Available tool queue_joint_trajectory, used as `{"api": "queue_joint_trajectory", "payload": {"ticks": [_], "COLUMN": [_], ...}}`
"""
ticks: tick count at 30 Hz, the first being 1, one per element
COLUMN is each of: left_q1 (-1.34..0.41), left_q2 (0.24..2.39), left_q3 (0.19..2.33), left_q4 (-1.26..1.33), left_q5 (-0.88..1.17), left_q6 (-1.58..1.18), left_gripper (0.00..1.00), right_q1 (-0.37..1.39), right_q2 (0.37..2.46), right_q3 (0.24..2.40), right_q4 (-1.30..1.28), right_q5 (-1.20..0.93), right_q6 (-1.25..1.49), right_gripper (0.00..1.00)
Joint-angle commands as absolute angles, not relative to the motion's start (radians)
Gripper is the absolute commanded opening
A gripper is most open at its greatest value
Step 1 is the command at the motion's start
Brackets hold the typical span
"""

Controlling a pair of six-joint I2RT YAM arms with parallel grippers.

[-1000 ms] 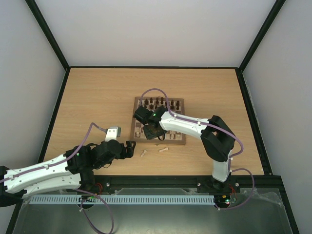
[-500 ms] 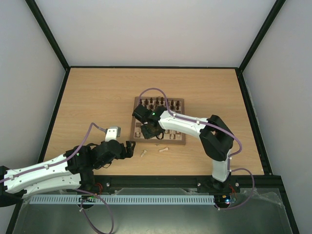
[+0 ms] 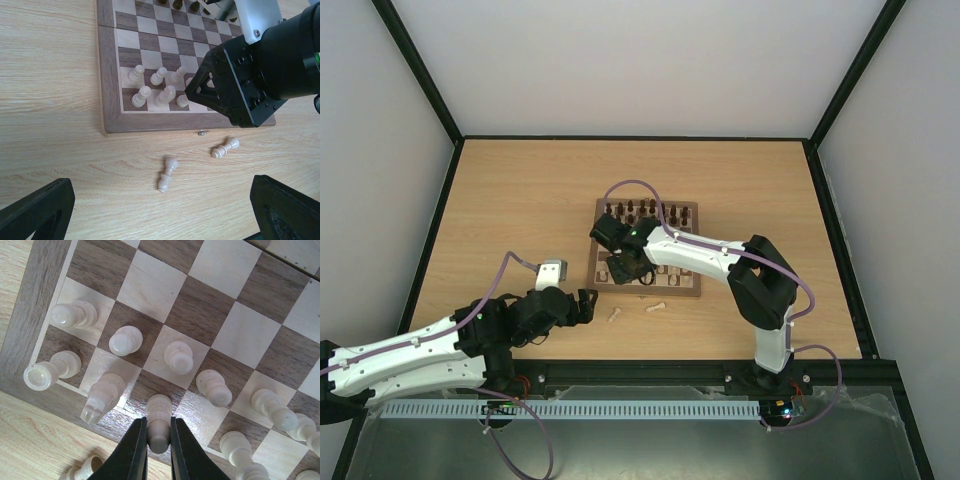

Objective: Set up the chess pieces on the board
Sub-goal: Move the chess piece to the chessboard, then pick up the chess piece at the center of the board.

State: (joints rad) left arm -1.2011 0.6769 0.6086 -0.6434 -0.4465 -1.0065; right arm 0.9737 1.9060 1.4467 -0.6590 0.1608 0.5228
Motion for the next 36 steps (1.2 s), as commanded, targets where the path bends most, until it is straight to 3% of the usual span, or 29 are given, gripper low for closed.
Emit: {"api": "queue_joint_trajectory", "payload": {"ticks": [1,18,27,36], "left_q1": [-1.201,-1.201,-1.201,-1.243], "left_q2": [0.68,0.686,0.727,0.827], "left_q3": [0.637,0.639,0.621,0.45], "left_q4": [-0.665,-0.667,-0.634,-0.379], "left_q5": [-0.468,-0.469,-0.435,-0.381], "left_q6": [-1.013,-1.017,-1.017,-1.01], "left_gripper": [0.99,0.99,0.99,0.99], "right_q1": [0.977,0.979,0.98,0.978], "right_q2": [1.936,1.844,1.65,1.421], "right_q3": [1.465,1.465,1.388,1.222], "right_q4": [-0.68,-0.682,-0.67,-0.607], "right_q5": [0.148,0.171,0.201,0.147], "right_q6": [0.511,0.525,0.563,0.588], "right_gripper": [0.11,0.32,0.36,0.41]}}
